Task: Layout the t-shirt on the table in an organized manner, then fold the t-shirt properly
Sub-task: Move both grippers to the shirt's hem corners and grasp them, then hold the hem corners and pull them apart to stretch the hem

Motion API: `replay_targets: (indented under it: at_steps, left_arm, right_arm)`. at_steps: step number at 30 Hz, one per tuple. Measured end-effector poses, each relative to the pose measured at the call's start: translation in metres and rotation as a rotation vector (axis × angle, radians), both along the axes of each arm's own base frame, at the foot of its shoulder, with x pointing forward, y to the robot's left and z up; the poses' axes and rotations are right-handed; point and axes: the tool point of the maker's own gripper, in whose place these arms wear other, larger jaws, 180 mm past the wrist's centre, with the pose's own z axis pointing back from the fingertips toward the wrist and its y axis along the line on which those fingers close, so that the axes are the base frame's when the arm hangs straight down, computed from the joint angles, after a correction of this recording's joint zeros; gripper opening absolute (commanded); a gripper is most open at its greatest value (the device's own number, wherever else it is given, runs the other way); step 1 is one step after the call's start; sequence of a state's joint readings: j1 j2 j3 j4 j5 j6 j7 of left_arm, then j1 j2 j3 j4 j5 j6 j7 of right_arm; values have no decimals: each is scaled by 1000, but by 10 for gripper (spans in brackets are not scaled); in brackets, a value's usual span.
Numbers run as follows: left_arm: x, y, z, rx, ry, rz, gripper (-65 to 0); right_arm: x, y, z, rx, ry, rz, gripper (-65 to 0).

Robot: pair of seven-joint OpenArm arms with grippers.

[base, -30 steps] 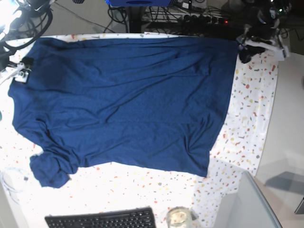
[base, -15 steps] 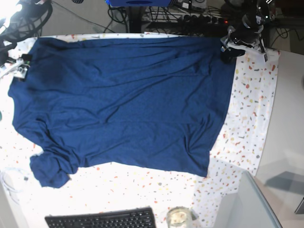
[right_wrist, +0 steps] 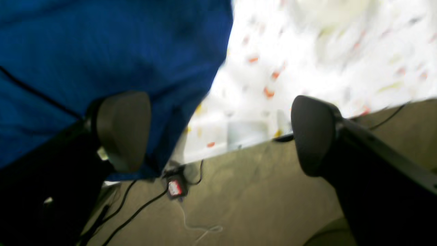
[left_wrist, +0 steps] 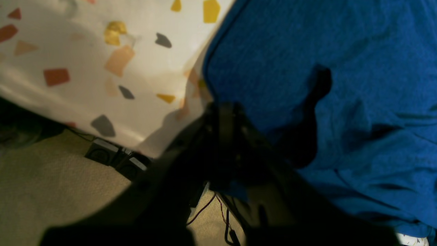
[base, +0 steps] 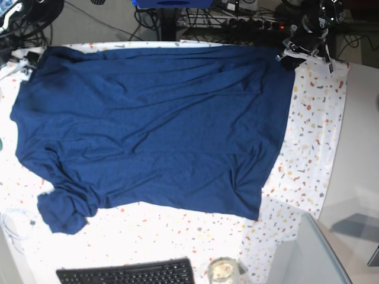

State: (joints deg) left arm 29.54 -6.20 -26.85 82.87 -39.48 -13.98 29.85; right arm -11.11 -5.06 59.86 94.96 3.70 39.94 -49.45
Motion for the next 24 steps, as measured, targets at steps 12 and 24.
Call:
replay_targets:
  at_steps: [12,24]
  left_arm:
    - [0,2,0,4,1,-1,-650]
    - [0,2,1,5,2,-3,-650]
  right_arm:
    - [10,11,-22,144,-48,-22,-39]
    - [8,37,-45,236,-14,-12,-39]
